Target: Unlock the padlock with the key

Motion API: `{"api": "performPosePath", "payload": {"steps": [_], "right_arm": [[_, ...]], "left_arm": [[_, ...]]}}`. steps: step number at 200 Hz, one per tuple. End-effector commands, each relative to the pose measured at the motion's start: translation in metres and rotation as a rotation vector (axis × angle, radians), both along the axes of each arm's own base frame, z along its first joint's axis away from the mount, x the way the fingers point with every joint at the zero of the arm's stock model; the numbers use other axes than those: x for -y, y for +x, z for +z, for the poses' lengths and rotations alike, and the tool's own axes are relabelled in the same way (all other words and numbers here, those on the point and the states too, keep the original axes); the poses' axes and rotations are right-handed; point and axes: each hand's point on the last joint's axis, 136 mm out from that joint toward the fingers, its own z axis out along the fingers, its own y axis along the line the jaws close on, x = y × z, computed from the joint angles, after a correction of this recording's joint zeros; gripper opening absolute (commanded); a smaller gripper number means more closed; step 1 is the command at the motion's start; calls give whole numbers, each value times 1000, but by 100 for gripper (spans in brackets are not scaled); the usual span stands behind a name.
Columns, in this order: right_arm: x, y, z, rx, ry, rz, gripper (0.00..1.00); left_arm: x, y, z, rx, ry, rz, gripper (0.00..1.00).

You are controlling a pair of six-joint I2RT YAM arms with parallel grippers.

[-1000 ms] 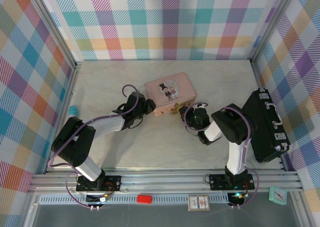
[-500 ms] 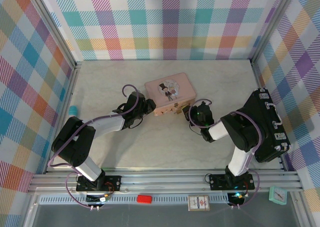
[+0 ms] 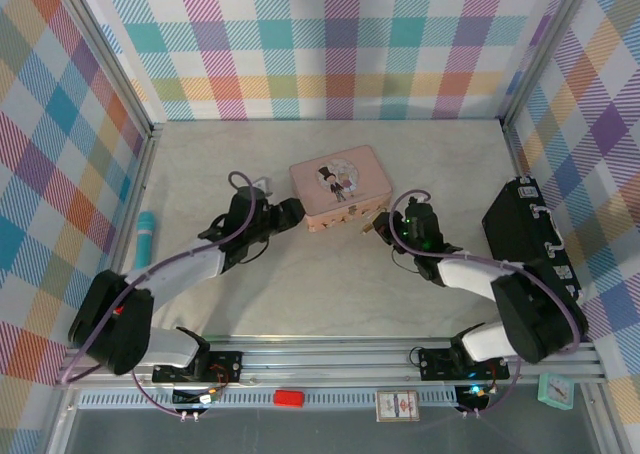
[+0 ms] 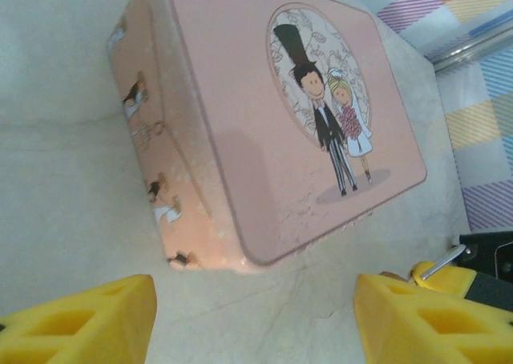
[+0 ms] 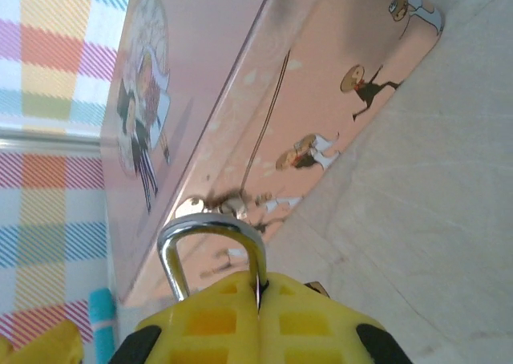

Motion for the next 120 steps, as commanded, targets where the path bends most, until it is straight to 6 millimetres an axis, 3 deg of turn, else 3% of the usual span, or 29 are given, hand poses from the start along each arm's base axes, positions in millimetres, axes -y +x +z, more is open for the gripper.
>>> {"api": "performPosePath", "payload": {"steps": [1,68,120], "right_arm": [[0,-24,1,-25,-146,160,0],[29,-97,33,-93,-348,339,0],[52,-145,4,-280,-448,370,0]], "left_arm": [[-11,-28,-12,4,65,-79,68],[-47,-82,-16,72,139,-99,71],[-70,-97,-11,108,199,-49,73]]}}
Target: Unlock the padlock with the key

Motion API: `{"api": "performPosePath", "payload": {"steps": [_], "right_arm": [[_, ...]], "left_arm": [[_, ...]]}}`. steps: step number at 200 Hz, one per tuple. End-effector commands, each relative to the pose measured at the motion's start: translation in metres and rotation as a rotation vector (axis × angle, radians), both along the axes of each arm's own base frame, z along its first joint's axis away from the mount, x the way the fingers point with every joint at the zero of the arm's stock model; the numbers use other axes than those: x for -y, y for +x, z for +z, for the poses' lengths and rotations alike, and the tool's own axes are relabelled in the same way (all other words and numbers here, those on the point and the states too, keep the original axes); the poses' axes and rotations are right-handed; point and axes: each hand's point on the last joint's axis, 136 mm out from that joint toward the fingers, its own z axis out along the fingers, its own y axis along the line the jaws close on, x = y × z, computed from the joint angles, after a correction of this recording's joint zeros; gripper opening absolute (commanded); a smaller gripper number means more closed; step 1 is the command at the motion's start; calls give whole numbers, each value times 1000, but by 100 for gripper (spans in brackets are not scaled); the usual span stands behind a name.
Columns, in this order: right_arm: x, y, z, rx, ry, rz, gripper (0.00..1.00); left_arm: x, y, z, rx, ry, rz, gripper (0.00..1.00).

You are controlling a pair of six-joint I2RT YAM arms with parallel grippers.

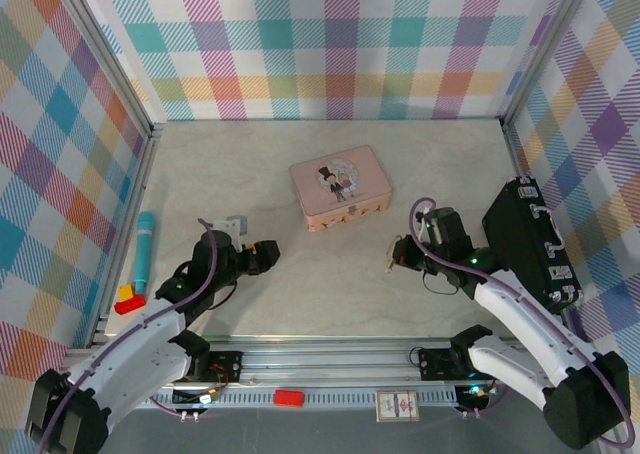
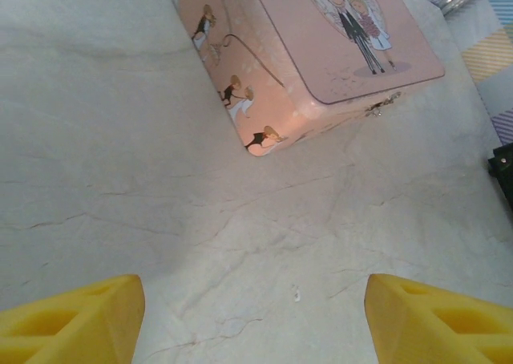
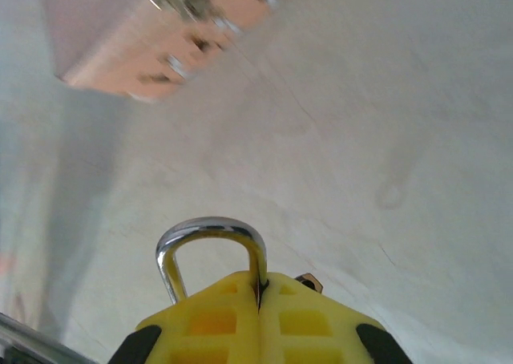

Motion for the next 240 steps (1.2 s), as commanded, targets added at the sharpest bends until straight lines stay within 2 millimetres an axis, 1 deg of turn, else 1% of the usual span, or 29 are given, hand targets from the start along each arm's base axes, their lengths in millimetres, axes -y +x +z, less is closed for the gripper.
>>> {"api": "performPosePath", "payload": {"steps": [1,29,50,72,120,151,173,214,240], "right_arm": [[15,-36,-28,-142,-109,32,0],[25,-53,-45,-238,-194,15,0],[30,-62,-56,-315,-252,-14,0],[21,-61,-68,-361,-260,-1,0],[-3,-46,-85,-382,-308,36,0],[-19,-45,-101,-422,-327,82,0],[-26,-46,-105,-434,-346,113,0],[-28,-47,-107,-435,-352,134,0],[-28,-47,-102,-418,-354,146,14]], "left_arm": [[-14,-6,-5,10,65,23,73],[-20,-11,-3,33,79,27,73],[-21,-15,-4,44,90,10,74],[-19,-16,-7,54,91,-4,74],[-18,-18,-6,69,87,-14,75],[-20,-19,-4,83,85,-11,76],[-21,-20,-3,92,80,-7,76],[-22,-20,-3,92,80,-5,77],[-22,-19,-3,93,83,-2,78]]}}
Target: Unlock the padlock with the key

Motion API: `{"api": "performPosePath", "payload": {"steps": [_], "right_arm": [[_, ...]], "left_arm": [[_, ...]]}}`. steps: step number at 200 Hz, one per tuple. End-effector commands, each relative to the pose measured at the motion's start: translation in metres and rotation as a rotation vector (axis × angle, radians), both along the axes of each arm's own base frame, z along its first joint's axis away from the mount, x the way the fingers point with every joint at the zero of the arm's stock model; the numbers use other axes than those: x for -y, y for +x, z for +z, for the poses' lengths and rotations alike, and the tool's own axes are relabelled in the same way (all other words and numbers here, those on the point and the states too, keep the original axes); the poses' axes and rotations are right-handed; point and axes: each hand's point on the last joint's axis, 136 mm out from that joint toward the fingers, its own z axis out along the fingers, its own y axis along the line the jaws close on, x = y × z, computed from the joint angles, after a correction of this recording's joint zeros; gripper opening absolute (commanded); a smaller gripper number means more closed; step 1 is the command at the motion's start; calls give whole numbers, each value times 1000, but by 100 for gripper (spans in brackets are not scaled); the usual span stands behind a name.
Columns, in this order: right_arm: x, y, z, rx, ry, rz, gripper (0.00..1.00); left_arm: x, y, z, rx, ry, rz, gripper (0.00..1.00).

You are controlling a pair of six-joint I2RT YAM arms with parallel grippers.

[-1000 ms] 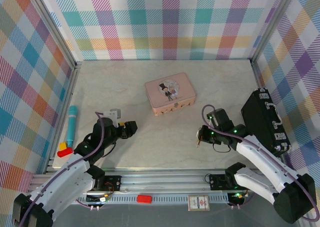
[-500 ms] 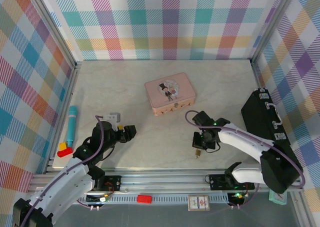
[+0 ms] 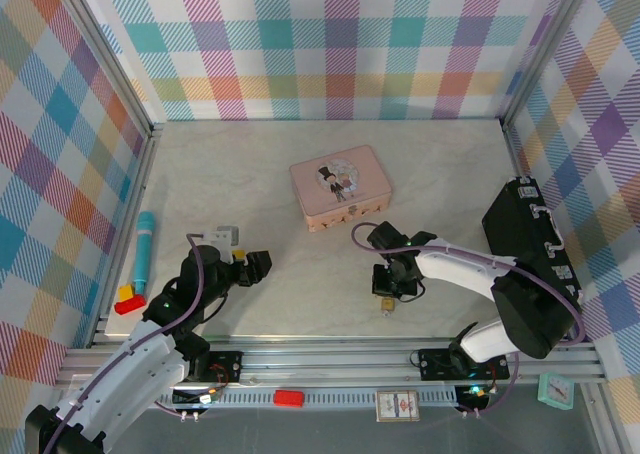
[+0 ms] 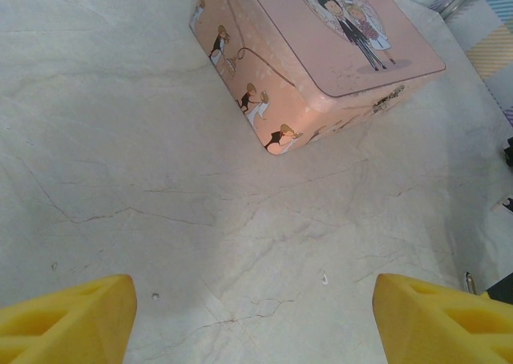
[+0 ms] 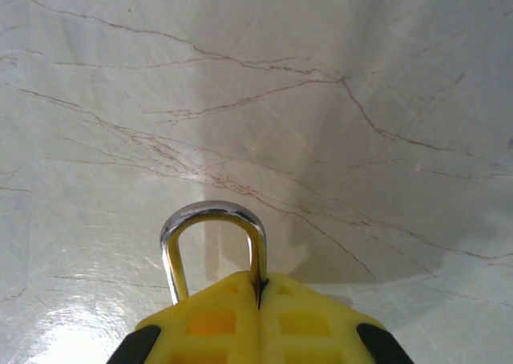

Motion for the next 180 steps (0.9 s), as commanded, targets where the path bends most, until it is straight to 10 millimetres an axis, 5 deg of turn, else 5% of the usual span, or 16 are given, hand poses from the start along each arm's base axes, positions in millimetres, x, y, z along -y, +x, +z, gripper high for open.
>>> {"api": "performPosePath", "payload": {"steps": [1,72,131,150,155,161,180], "right_arm": [[-5,4,9,26,17,26,15],[5,13,53,168,22,70,33],[13,70,148,613,-15,148,51],[20,95,184,797,-74,147,57],[24,101,194,850,-97,135,61],[32,107,206,911,-133,101,79],[47,123,236,1093,-200,72,90]], "left_arm": [[-4,-1,-7,-2,25,6,78],[-13,12,3,33,68,74,78],[-50,48,38,122,226,305,80],[-67,59,47,122,302,407,99],[-72,62,51,126,318,438,100],[-79,64,55,131,334,479,100],[-99,70,67,170,388,608,100]]}}
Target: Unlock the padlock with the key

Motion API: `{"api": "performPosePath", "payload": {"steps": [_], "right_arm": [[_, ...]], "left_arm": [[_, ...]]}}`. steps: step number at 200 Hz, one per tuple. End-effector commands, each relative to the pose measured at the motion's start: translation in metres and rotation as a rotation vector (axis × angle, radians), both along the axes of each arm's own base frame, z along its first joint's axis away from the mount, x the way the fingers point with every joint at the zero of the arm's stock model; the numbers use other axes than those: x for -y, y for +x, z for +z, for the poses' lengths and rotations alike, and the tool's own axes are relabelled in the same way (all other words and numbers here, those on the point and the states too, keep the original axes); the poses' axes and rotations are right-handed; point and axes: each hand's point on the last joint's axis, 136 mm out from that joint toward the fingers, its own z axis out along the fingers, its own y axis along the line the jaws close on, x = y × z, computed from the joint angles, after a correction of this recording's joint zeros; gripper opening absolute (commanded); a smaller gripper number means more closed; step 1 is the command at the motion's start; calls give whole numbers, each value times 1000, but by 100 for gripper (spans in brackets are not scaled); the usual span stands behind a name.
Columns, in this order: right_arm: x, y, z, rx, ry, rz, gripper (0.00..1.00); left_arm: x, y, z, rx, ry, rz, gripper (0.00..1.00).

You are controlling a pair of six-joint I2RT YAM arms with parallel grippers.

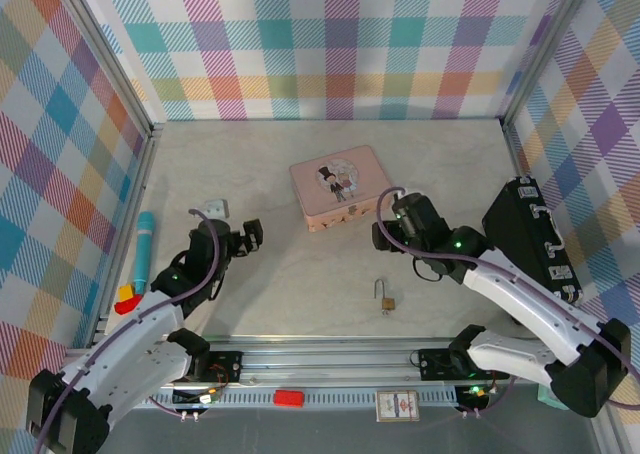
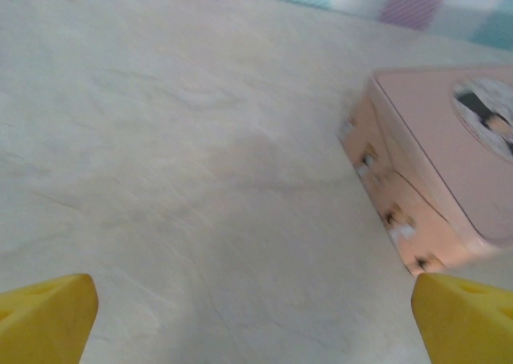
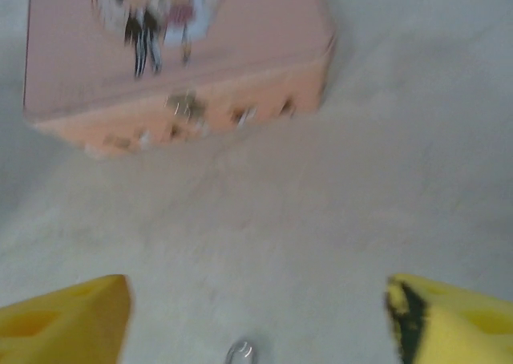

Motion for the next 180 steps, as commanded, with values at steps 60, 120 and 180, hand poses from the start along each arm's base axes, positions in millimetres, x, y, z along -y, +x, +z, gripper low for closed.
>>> {"api": "performPosePath", "payload": {"steps": [60,120,180], "right_arm": [[73,64,26,359,-202,-156,99],[111,92,-56,241,-190,-217,99],[106,107,-77,355,-173,-125,99]], "left_arm": [[-72,39,17,161,254,314,100],[-86,68,-41,43,229,262,100],[-83,93,-72,84,184,140,100]]}}
